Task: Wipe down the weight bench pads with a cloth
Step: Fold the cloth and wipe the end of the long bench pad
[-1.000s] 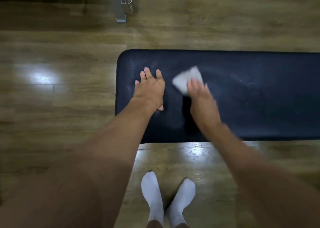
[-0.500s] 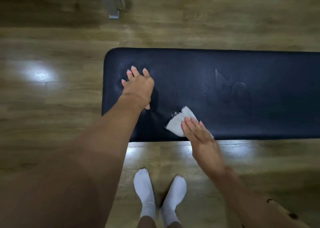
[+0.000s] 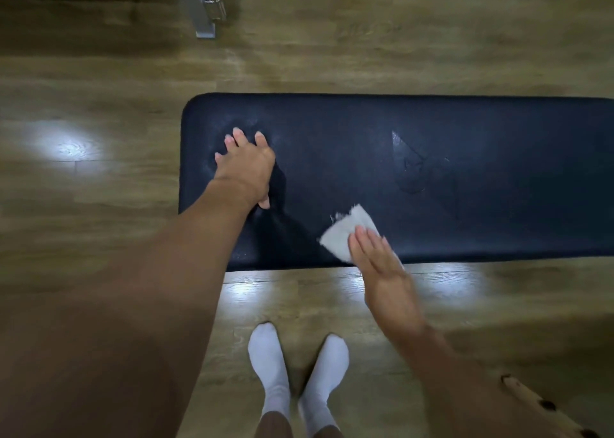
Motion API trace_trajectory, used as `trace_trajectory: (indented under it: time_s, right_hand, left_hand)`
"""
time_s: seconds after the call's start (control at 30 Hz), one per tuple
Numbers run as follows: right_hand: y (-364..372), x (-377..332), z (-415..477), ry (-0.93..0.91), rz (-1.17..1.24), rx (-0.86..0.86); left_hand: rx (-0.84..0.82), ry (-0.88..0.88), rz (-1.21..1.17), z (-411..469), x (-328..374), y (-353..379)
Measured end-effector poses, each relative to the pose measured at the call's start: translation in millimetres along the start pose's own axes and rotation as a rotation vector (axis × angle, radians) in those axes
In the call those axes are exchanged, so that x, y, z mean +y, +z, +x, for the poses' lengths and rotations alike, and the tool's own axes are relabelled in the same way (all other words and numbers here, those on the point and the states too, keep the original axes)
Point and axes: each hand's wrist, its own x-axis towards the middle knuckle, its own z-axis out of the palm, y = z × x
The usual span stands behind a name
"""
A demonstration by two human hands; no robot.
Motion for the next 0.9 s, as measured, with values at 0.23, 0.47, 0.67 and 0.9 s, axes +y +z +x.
trace_trajectory:
  time_s: [0.23,0.47,0.67,0.9]
  right_hand:
    - [-28.0,8.9,126.4,0.08,-0.091,0.044]
    - [-35.4,11.6,175.8,0.123,-0.022,0.153]
    - [5.5,20.3,-7.8,0.018,-0.025,0.056]
    - [-46.2,34.4,180.0,0.205,-0.062,0.122]
  left_hand:
    - [0.016,0.009,0.045,4.5,-2.1,0.4]
    - [0.031,0.014,0.048,3.0,-3.6,0.9]
    - [0.025,-0.009,0.049,-0.8,1.5,1.2]
    - [0.015,0.0,0.07,2.6,-0.9,0.2]
